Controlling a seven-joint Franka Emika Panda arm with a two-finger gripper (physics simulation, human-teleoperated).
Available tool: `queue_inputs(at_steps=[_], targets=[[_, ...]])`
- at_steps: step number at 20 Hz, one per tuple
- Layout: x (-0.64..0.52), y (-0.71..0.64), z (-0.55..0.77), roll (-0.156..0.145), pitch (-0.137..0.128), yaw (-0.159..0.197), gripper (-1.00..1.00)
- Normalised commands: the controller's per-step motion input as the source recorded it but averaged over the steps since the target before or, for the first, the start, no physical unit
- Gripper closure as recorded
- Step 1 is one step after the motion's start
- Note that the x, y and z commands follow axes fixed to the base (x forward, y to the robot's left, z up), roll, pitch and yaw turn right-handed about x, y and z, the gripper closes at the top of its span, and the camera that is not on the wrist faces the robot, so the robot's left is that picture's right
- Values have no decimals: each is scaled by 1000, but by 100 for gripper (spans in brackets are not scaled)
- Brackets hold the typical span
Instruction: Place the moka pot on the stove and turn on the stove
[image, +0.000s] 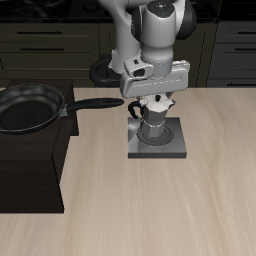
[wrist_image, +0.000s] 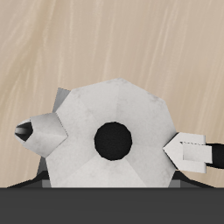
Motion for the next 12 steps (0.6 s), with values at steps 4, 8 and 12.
queue_inputs(at_steps=[4, 8, 12], targets=[[124, 58, -114, 0, 27, -4, 100], [-30, 140, -106, 22, 19, 19, 100], [-10, 34, -53, 9, 16, 16, 100]])
